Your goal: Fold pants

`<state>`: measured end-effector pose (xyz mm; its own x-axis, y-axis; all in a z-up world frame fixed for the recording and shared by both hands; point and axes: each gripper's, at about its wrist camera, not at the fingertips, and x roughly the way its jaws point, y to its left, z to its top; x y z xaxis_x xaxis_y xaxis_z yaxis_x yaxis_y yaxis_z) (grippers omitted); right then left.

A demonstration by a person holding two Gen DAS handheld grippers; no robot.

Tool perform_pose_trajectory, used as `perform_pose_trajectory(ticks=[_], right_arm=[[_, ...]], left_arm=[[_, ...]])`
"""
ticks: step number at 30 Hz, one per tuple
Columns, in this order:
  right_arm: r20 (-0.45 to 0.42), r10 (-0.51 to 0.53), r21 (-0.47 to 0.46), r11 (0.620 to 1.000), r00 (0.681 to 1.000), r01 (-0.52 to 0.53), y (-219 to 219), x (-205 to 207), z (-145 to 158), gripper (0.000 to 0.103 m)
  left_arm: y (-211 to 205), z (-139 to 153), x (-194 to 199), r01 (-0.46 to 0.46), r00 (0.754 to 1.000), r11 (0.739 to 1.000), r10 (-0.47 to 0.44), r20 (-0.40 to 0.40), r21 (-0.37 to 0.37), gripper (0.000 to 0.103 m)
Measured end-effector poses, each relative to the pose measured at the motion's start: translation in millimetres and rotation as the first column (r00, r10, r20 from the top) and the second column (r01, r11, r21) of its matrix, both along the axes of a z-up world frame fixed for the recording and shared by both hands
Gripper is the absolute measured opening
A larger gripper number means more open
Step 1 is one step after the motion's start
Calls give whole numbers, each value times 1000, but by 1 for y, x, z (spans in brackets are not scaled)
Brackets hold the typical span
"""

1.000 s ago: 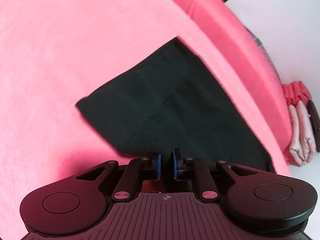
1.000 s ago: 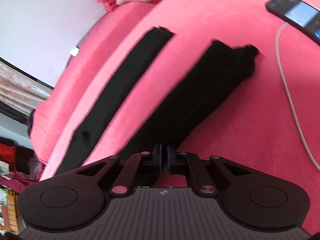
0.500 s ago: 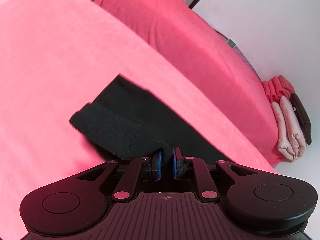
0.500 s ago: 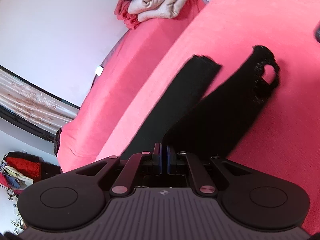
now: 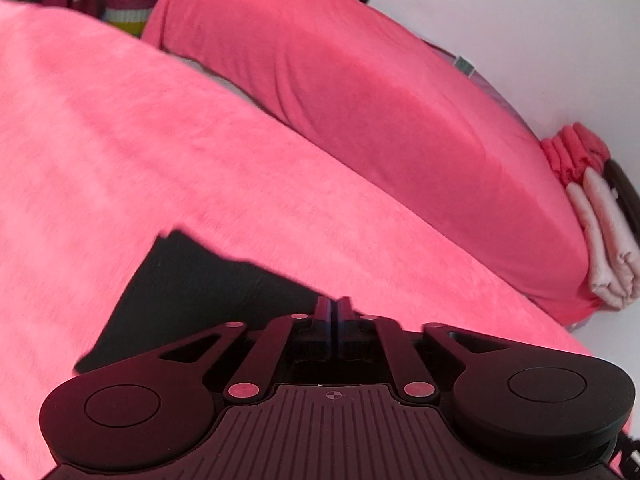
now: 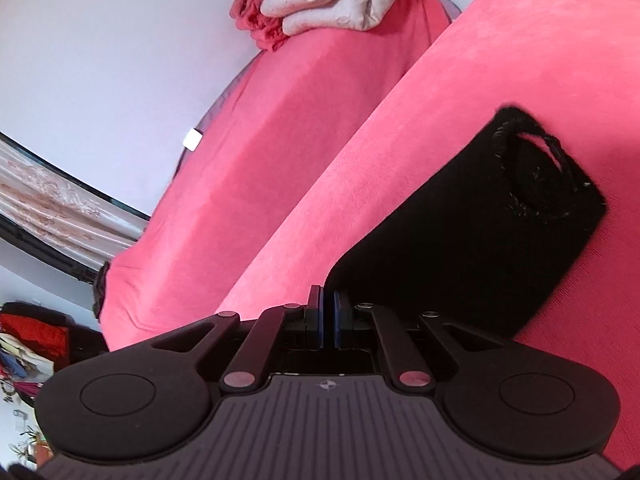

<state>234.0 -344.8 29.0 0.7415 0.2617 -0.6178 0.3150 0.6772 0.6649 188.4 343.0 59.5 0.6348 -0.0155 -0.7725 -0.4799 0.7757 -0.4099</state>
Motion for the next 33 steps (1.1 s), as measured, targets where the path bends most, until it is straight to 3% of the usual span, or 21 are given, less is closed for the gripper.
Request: perform_pose_trajectory(ticks=[2,6,11,13,16,20,22,24,27,30,33], right_arm=[[-23,-5,3,1000,1000,5,0,12,-10,7],[-61,1,-37,999,998,-3,2,23,-28,7],[-51,16,-70,997,999,-19,4,21,-35,8],[-40,12,-80,997,999,-15,3,18,-31,15],[-22,-57,-143,988,998,53,-6,10,-19,25],[-1,-111,-213,971,994,108,-23,-4,-4,25],[9,-57,-254,965,998,58,-18,-9,5,26],[5,87,-333,939,996,-80,6,-9,15,34],[-17,361,-409,849,932,-336,58,-5,24,51],[-40,587,-427,721,808,-545,113,4,25,53],[-86,725,-453,582,683,-675,163,16,23,53]], left_arm=[[2,-3,9,19,1000,1000,-19,-6,-4,47],[0,-5,18,64,998,998,-63,-17,11,75],[-9,-10,14,105,994,994,-105,-31,20,75],[-13,-14,11,119,992,993,-119,-43,17,76],[-17,-14,6,128,991,992,-126,-52,24,80],[-20,-6,2,164,986,985,-161,-53,56,86],[-25,1,2,208,978,974,-205,-50,90,100],[-32,8,3,283,959,952,-280,-44,118,103],[-47,15,10,453,891,885,-452,-29,110,103],[-66,17,24,599,800,789,-597,-62,137,103],[-82,12,37,695,718,703,-688,-103,150,103]])
